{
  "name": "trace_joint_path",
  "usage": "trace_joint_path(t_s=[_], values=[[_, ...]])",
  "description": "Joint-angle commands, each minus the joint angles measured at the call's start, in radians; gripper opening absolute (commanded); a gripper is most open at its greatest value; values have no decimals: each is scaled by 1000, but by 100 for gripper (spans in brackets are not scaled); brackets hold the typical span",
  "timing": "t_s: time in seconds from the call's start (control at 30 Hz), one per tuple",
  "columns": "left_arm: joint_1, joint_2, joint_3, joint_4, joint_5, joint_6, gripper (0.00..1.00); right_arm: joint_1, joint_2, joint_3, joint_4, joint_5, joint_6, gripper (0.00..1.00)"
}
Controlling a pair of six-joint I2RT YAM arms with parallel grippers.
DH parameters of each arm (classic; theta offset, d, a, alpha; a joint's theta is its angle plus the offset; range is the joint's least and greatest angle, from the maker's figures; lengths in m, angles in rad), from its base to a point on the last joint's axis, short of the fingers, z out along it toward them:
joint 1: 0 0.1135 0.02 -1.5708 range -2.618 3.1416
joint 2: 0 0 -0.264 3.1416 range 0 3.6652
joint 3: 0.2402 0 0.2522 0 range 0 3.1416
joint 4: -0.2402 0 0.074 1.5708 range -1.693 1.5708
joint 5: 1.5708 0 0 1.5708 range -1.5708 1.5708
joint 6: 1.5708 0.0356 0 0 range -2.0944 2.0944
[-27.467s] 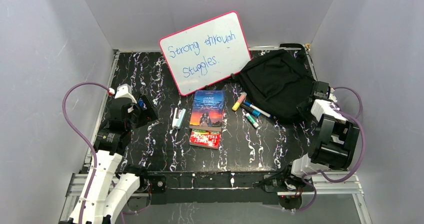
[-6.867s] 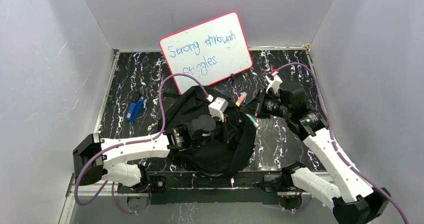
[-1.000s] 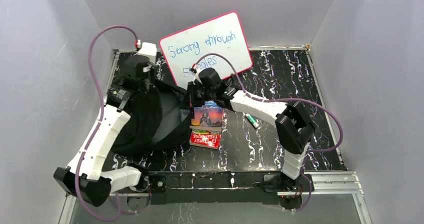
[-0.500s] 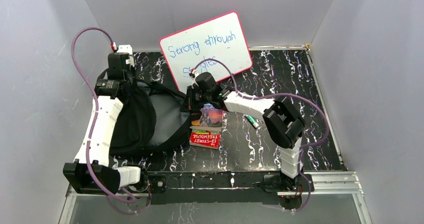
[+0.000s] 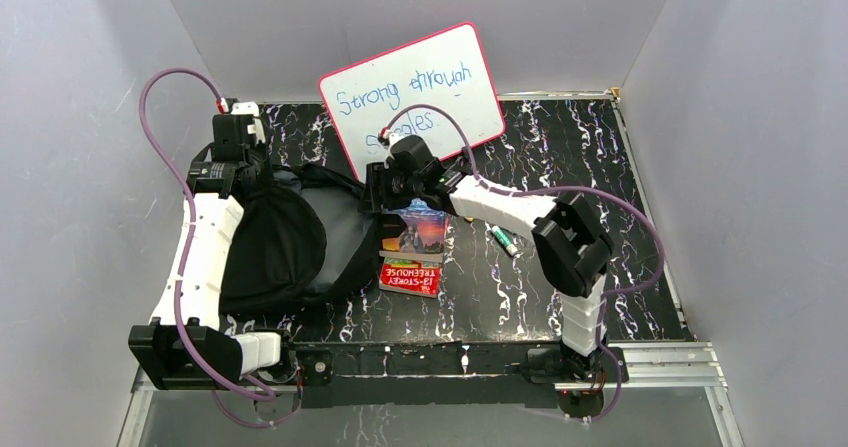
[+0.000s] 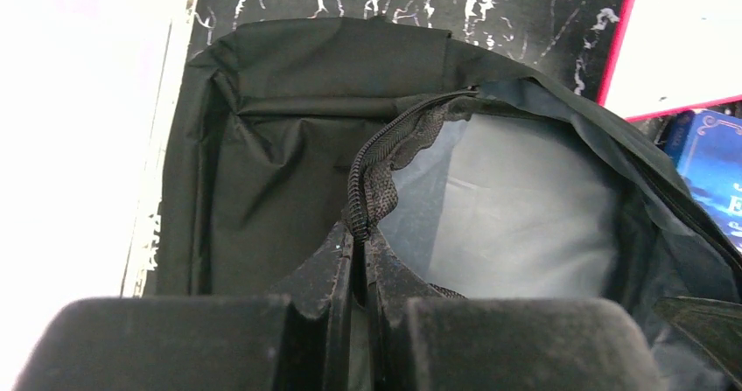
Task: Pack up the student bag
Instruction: Place the student bag at the center of the board, then adjust the student bag at the center of the board.
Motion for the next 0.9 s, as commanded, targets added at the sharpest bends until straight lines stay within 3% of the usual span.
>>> trace_joint_path(t_s=[0.0, 0.2, 0.4, 0.5, 0.87], values=[[6, -35, 20, -15, 77, -23, 0, 0, -150, 40, -26, 98, -78, 61], [5, -48, 35, -2, 123, -30, 0, 32, -199, 101, -46, 116, -118, 56], [5, -48, 49, -7, 127, -28, 0, 74, -128, 172, -28, 46, -127, 28], [5, -50, 58, -11, 126, -27, 0, 86, -74, 195, -32, 49, -126, 20], [5, -68, 71, -10, 176, -41, 0, 135, 60, 260, -17, -57, -89, 13]])
